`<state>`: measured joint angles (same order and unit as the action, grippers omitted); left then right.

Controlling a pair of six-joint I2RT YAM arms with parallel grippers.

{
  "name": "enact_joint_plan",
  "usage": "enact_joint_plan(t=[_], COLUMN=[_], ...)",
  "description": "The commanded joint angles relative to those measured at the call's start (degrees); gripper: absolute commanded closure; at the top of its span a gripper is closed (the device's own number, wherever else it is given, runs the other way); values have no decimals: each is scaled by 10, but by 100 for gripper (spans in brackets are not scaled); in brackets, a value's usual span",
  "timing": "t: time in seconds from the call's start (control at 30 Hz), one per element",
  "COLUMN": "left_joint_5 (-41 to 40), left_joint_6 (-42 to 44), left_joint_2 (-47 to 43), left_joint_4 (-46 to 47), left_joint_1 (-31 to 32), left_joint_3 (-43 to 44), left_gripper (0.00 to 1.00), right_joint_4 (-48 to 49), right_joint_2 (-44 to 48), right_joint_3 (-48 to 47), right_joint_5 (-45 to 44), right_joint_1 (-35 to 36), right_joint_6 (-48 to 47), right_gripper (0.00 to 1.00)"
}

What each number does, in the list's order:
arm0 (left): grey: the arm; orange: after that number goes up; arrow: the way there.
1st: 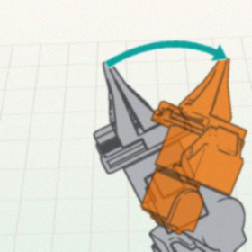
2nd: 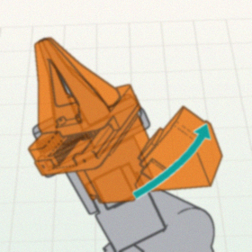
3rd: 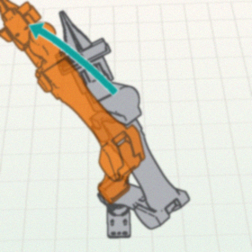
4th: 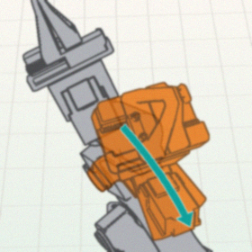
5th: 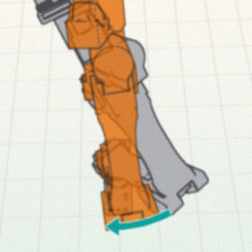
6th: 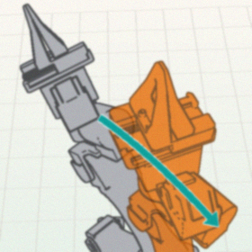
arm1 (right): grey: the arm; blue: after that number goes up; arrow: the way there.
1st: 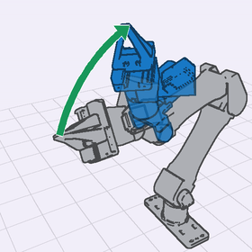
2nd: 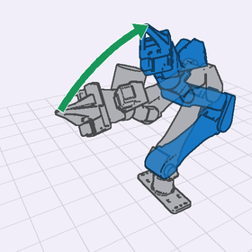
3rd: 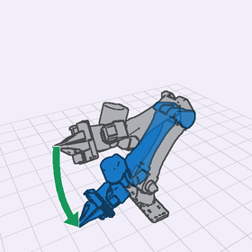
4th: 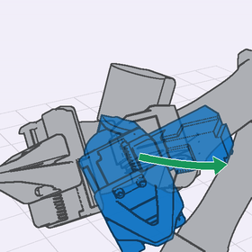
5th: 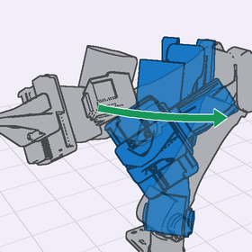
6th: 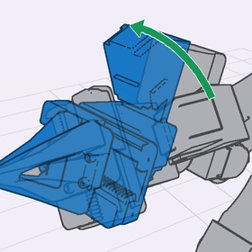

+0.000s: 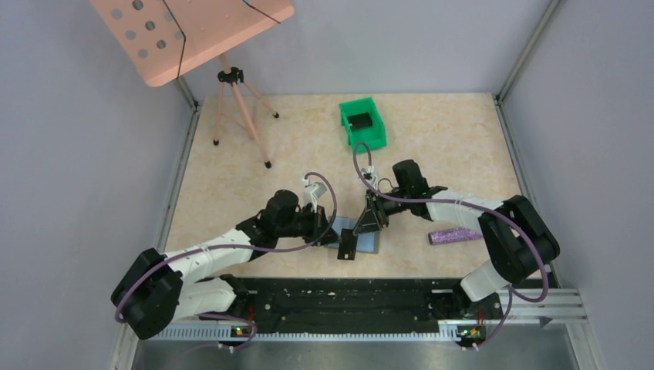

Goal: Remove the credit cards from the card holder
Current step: Place the credit card in the storage box.

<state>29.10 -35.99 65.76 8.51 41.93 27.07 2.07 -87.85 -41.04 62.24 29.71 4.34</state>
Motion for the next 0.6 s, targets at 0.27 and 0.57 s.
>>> enact_joint_plan(t=[0.27, 0.57], left_joint_5=[-14, -124], left_joint_6=[6, 12], left_joint_2=[-21, -45], left_joint_4=[23, -76], left_joint_1=[-1, -1], left_joint_3=[-4, 29], left_gripper=[100, 40], right_joint_4=[12, 17], right_joint_2=[-9, 39], right_joint_3=[-11, -25], right_joint_5=[28, -63], right_joint_1=[-2, -14], right_joint_6=[-16, 67], right_gripper=[100, 100])
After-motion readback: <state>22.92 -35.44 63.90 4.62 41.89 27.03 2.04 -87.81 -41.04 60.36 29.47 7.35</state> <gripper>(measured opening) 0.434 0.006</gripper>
